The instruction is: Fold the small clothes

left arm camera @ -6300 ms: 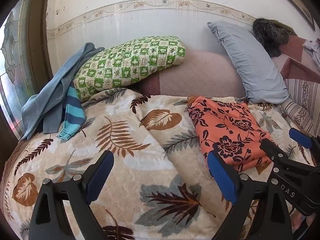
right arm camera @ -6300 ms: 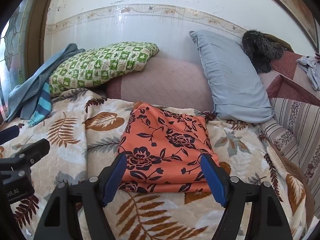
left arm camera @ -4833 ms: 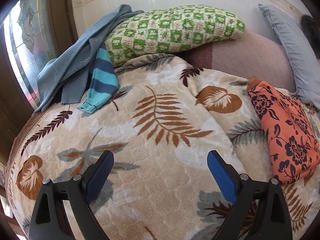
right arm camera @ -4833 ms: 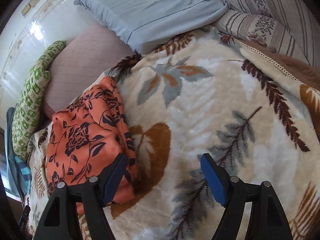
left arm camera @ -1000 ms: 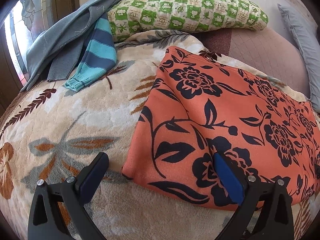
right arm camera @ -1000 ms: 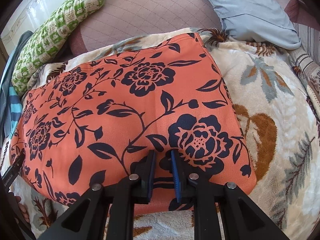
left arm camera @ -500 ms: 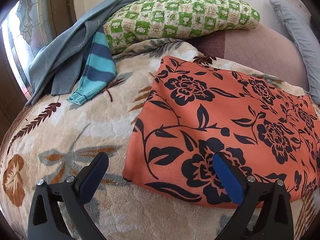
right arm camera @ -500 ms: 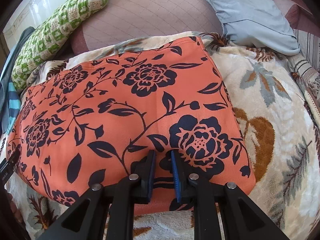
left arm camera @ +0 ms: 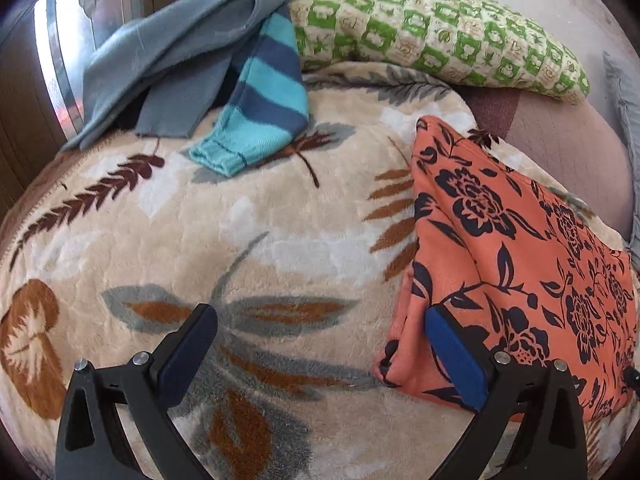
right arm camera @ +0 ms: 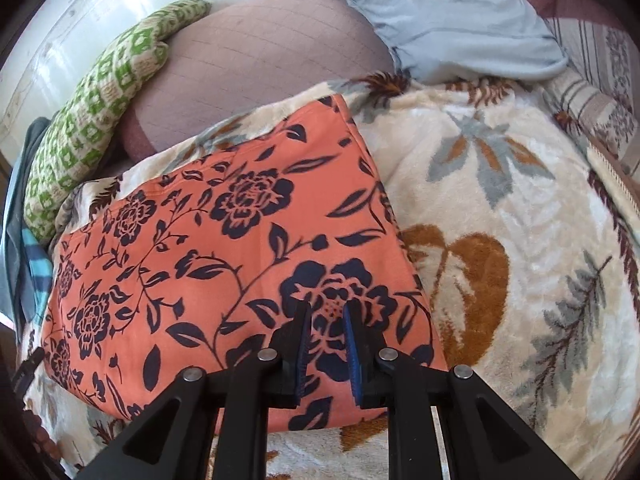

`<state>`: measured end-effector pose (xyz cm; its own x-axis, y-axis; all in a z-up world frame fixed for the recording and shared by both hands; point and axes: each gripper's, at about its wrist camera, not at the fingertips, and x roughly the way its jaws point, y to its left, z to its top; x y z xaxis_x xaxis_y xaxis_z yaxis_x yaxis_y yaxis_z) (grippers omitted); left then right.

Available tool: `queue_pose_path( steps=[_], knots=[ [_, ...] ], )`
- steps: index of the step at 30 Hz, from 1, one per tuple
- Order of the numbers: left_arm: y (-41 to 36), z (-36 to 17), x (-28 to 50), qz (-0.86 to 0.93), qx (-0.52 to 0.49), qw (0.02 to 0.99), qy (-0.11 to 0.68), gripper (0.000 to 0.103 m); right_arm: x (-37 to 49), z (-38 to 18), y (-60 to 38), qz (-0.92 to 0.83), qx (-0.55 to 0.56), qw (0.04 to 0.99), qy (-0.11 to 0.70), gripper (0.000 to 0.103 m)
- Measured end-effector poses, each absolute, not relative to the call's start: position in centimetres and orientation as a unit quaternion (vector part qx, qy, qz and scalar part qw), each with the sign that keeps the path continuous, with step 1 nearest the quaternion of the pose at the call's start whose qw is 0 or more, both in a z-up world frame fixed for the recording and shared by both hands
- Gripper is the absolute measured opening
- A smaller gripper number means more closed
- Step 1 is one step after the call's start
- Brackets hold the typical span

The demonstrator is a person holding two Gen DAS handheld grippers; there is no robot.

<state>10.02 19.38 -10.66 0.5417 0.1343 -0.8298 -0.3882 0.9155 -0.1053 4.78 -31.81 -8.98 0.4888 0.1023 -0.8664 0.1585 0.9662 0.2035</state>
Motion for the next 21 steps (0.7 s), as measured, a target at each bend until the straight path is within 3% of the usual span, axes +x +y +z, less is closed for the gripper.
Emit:
queue_pose_path(
  steps=[3,10,21],
  knots=[
    [18.8,-10.2,10.0,0.154,-0.129,0.869,0.452,0.103,4.9,-8.8,-31.6,-0.007,0.106,0.858,0.503,0.019],
    [18.8,-7.9,9.5,0.146,-0.124,0.885,0.424,0.103,4.7,-6.7,-35.0,0.002,0.181,0.867,0.464,0.019],
    [20.8,-7.5,9.2,0.139,-0.162,0.882,0.421,0.103,4.9,-7.3,-37.5,0.012,0.212,0.852,0.479,0.019]
  ],
)
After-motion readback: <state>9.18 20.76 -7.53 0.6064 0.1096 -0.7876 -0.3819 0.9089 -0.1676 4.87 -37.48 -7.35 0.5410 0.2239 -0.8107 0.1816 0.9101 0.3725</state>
